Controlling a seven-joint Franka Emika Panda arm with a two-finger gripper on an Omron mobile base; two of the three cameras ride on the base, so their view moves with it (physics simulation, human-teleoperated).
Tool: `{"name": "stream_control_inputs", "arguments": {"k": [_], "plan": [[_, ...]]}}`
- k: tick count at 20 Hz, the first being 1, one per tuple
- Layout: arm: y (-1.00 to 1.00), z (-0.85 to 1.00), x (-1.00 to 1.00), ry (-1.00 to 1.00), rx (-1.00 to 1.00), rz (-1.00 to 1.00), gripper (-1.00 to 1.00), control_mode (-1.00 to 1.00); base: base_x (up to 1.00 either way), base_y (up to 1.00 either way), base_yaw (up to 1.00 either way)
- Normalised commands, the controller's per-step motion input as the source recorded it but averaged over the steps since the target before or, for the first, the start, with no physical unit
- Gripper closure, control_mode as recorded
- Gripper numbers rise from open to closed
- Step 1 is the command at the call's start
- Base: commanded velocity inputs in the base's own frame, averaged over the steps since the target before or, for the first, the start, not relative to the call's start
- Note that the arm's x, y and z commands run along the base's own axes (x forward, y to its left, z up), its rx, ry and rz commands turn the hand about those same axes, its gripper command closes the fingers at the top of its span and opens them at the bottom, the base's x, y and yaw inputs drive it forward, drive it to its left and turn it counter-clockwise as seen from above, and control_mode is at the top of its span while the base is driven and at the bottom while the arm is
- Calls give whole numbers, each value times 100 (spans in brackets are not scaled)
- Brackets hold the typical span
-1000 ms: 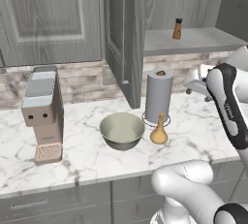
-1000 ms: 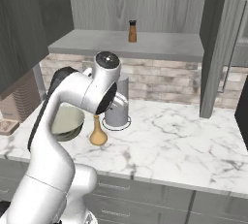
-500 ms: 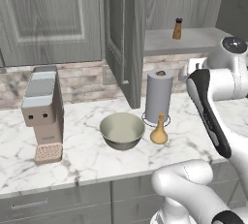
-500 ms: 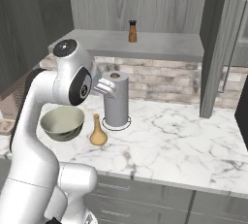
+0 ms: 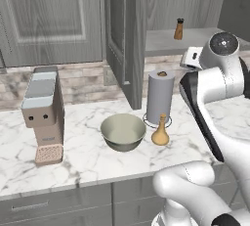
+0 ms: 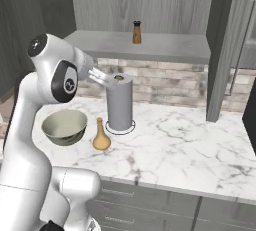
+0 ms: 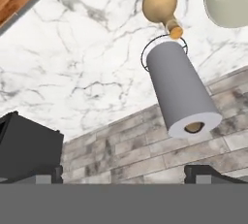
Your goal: Retrieve the bottle and the shaker from the cabinet and place them next to the mixing bowl on the counter. Then add garlic from the fridge to the mixing bowl.
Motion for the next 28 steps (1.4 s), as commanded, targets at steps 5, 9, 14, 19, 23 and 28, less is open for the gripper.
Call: {"name": "stream_control_inputs", "arguments": {"k": [5, 9, 14, 19, 23, 28], "plan": [[-15, 50, 0, -13, 0, 0, -100, -100, 0, 0, 0], [-18, 36, 4, -12, 0, 0, -100, -100, 0, 0, 0], [-4, 28, 23, -11, 0, 0, -100, -100, 0, 0, 0], [0, 20, 40, -12, 0, 12, -100, -100, 0, 0, 0], [0, 21, 38, -3, 0, 12, -100, -100, 0, 0, 0], [0, 26, 31, 0, -4, 11, -100, -100, 0, 0, 0]]}}
